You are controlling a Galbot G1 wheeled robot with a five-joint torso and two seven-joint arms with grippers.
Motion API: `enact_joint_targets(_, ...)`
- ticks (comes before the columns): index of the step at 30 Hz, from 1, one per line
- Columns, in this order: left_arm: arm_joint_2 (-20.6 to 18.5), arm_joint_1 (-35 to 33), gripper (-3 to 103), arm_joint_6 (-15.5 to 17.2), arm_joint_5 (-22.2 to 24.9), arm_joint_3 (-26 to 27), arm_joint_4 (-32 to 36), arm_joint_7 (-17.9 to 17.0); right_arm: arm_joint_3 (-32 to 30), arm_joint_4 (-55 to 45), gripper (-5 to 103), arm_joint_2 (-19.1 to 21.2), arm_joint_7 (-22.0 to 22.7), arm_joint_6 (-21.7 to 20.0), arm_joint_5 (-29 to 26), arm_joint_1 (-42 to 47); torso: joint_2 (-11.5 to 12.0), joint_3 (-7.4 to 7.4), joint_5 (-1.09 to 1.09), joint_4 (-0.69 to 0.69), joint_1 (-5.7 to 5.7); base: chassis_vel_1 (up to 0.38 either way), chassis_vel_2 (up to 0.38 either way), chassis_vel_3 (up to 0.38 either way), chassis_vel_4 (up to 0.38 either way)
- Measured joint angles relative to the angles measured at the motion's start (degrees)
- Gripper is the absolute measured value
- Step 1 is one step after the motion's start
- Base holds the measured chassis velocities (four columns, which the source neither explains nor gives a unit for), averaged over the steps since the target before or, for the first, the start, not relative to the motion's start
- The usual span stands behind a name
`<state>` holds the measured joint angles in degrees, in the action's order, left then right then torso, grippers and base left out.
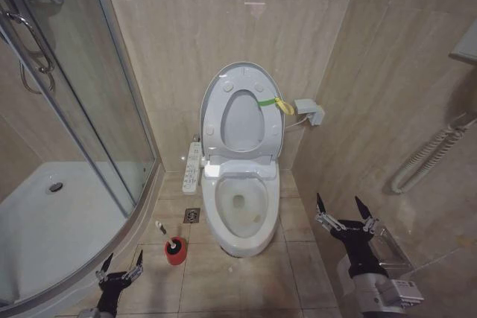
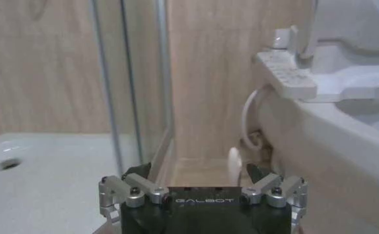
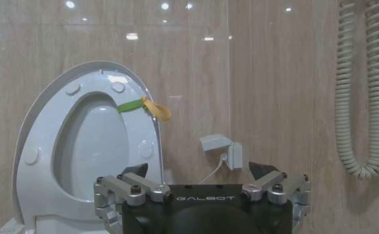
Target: Open the toilet lid, clean the toilet bowl with a toilet brush, close the toilet lid, and flush.
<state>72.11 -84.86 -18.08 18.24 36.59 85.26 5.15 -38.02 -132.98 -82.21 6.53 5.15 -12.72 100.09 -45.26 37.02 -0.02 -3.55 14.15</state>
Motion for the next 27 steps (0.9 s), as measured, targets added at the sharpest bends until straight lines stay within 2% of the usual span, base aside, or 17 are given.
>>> enact_joint_targets(1,0.00,0.00,99,0.00,0.00,0.00,0.00,0.00,0.00,0.00,100,0.00,0.00,0.00,0.00,0.00,0.00,0.00,0.00,0.00,0.00,0.000,0.000,0.000,0.000)
enact_joint_targets(4,-0.77,2.92,99,-1.09,1.25,-1.22,-2.86,3.11,0.00,0.00,100,0.00,0.00,0.00,0.00,0.00,0.00,0.00,0.01,0.00,0.00,0.000,0.000,0.000,0.000)
enact_joint_targets(13,-2.33,7.82,97,-3.12,1.14,-1.98,-11.58,5.42,0.00,0.00,100,0.00,0.00,0.00,0.00,0.00,0.00,-0.01,0.01,0.01,0.00,0.000,0.000,0.000,0.000)
enact_joint_targets(21,-3.85,12.34,97,-6.38,2.11,-3.61,-19.01,10.71,0.00,0.00,100,0.00,0.00,0.00,0.00,0.00,0.00,-0.01,0.02,0.01,0.00,0.000,0.000,0.000,0.000)
enact_joint_targets(27,-4.07,15.74,97,-7.95,2.20,-5.59,-22.71,12.33,0.00,0.00,100,0.00,0.00,0.00,0.00,0.00,0.00,0.00,0.01,0.00,0.00,0.000,0.000,0.000,0.000)
